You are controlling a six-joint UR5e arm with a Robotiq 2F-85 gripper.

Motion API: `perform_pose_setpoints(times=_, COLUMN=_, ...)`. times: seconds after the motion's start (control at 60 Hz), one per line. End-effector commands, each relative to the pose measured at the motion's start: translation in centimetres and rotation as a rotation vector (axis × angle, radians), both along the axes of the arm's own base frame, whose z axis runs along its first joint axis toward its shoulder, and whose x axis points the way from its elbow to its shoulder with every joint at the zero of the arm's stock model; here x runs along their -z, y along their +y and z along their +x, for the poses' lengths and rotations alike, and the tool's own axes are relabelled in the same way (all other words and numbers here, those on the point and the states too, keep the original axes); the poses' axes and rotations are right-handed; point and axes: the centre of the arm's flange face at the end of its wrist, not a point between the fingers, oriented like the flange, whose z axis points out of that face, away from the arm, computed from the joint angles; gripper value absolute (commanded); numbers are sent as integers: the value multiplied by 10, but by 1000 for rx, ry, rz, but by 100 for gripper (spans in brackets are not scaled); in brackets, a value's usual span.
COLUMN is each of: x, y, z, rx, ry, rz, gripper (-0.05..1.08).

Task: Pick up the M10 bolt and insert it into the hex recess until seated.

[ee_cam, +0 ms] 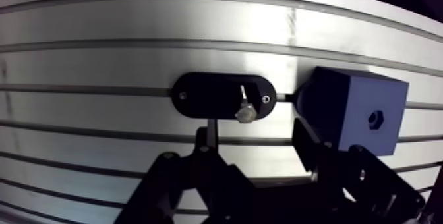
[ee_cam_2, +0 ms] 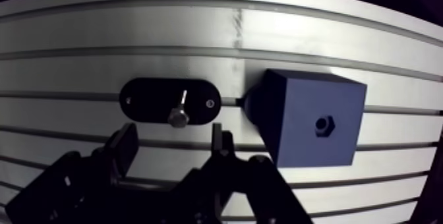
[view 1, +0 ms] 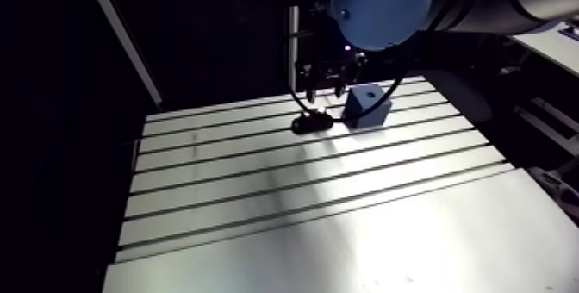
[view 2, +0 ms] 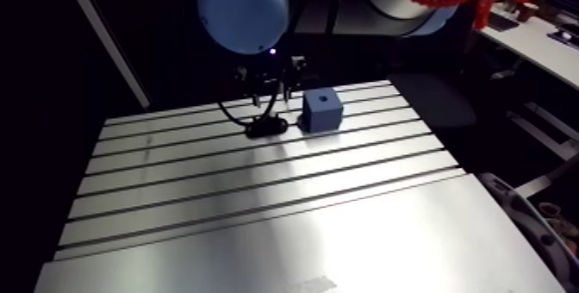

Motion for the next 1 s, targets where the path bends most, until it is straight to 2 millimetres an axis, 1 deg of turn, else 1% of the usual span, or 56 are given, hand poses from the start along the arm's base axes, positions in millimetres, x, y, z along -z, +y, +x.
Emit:
perform_pose_setpoints(times=0.017, x=6, y=1, z=-4, rx=-2, ry=21, rz=2, gripper=35)
perform_pose_setpoints(times=0.267, x=11, y=1, z=-5, rx=-2, ry=21, rz=1, gripper=37)
perform_pose_setpoints(times=0.317, x=15, y=1, z=-5, rx=-3, ry=14, rz=1, gripper=37)
perform_pose_setpoints(times=0.467, x=19, y=1, z=-3, rx=-3, ry=5, rz=2, gripper=37)
perform_pose_setpoints(times=1.0, x=29, y=0, z=-4, rx=-6, ry=-8, rz=-2, gripper=39)
